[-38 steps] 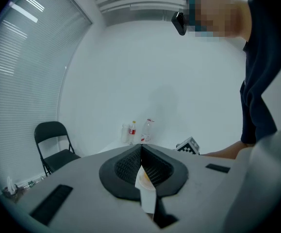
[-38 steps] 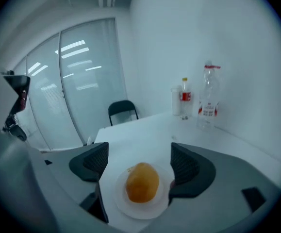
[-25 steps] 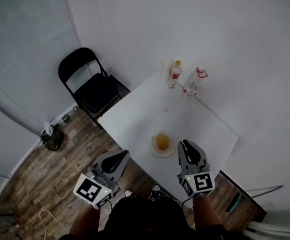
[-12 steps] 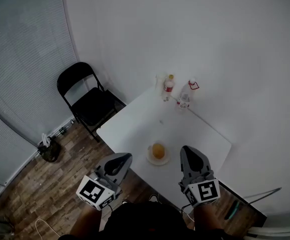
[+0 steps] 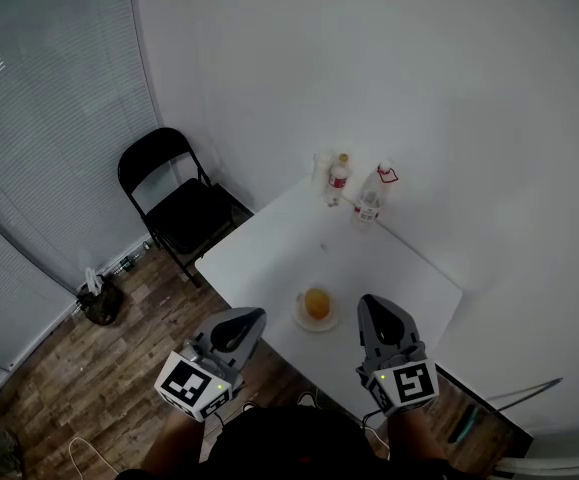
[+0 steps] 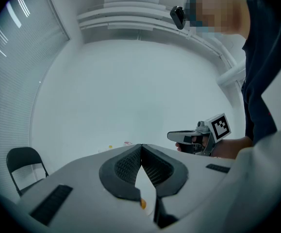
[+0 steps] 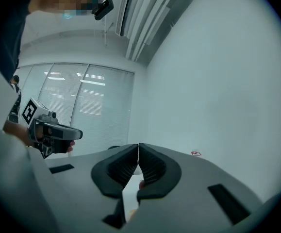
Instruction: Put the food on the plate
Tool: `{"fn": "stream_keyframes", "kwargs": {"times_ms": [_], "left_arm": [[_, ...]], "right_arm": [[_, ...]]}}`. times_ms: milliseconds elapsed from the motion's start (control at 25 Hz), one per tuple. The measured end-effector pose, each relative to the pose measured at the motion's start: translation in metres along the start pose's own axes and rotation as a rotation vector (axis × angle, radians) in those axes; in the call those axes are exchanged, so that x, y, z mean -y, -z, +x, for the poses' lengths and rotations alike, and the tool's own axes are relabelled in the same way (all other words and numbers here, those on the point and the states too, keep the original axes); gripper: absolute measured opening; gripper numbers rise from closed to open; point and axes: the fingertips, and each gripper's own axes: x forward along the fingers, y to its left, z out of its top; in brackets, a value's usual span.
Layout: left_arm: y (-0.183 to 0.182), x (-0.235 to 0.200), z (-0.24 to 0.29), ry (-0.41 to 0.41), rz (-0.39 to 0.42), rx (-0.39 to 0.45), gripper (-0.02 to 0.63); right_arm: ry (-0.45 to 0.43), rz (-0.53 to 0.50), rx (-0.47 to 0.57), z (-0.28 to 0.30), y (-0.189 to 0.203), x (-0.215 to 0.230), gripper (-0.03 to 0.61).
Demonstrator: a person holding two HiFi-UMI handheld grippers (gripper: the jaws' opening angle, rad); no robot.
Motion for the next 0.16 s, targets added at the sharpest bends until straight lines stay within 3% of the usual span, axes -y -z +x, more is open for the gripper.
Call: {"fn": "stream_keyframes", "kwargs": {"times_ms": [160], "left_arm": [[0.0002, 0.0036, 0.0015, 0.006, 0.004, -0.003, 0.020]], "right_arm": [[-0.003, 0.022, 0.002, -0.0003, -0.0010, -0.0034, 0.025]]}}
